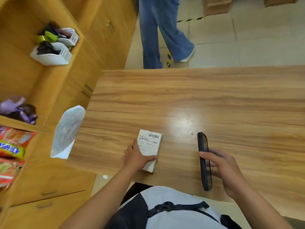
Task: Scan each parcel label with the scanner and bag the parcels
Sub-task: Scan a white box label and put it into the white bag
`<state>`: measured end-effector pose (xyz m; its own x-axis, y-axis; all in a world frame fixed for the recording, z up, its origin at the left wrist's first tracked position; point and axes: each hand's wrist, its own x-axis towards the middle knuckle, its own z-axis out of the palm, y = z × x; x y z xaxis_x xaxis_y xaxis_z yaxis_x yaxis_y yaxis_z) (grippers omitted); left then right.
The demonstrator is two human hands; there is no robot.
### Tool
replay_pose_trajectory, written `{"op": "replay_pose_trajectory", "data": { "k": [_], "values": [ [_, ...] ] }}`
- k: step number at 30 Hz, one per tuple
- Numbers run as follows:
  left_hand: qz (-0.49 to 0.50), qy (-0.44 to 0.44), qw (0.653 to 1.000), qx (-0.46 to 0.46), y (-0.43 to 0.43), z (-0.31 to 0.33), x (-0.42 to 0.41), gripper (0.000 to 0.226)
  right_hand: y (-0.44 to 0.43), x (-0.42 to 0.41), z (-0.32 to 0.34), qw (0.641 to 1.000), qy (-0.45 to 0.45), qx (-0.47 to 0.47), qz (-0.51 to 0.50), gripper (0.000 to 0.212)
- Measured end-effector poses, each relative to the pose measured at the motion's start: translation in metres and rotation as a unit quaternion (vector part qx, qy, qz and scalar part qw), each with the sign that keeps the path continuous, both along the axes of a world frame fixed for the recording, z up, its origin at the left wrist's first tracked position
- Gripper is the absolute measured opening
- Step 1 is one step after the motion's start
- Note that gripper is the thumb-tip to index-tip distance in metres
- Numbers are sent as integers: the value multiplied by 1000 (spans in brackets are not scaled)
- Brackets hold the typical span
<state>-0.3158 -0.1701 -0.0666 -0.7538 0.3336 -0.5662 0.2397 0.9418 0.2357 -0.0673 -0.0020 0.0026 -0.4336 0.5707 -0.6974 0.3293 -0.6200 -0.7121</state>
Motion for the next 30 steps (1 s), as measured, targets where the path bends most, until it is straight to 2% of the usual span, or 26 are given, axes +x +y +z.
{"op": "replay_pose_trajectory", "data": {
  "k": [3, 6, 8, 10, 15, 20, 22, 26, 28, 30],
  "values": [
    [88, -36, 994, 56, -19, 1, -6, 97, -1, -14, 2, 1000, -6, 9, 27, 29],
    [128, -83, 981, 121, -31, 2, -16, 68, -7, -26, 6, 999, -9, 14, 46, 34],
    [141, -110, 972, 152, -35, 2, -24, 60, -13, -33, 9, 998, -13, 20, 50, 34],
    [145, -129, 966, 171, -37, 1, -33, 58, -21, -38, 10, 998, -22, 27, 48, 35],
    [153, -183, 949, 205, -34, 0, -56, 63, -39, -50, 18, 996, -65, 44, 46, 54],
    [164, -252, 920, 252, -27, -6, -79, 79, -48, -67, 46, 984, -121, 86, 96, 40],
    [164, -263, 911, 271, -27, -10, -86, 78, -48, -75, 61, 972, -156, 104, 141, 45],
    [119, -262, 913, 288, -29, -18, -98, 77, -50, -97, 93, 926, -231, 136, 267, 80],
    [85, -258, 920, 284, -29, -20, -105, 77, -52, -109, 102, 890, -266, 163, 334, 80],
    [61, -257, 922, 283, -27, -20, -112, 76, -55, -120, 107, 852, -296, 181, 391, 70]
  ]
}}
